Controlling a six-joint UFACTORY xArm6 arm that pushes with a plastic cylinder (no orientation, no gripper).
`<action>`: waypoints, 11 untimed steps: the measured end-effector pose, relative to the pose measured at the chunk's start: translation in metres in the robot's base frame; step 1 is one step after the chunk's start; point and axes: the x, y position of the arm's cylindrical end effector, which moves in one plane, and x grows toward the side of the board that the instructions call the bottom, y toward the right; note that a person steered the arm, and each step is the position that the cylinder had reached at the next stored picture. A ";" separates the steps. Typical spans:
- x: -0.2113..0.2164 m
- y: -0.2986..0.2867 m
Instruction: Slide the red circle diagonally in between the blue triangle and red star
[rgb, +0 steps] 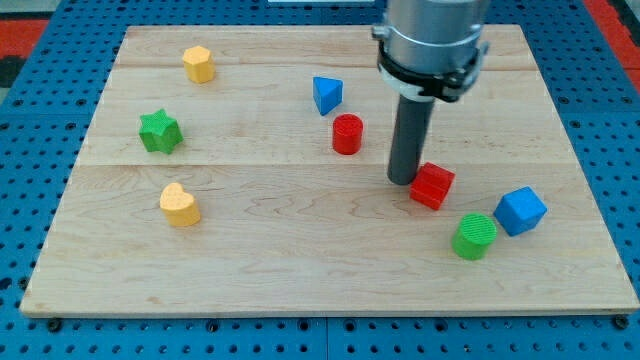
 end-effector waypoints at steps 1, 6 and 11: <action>-0.001 0.031; -0.052 -0.143; -0.057 -0.060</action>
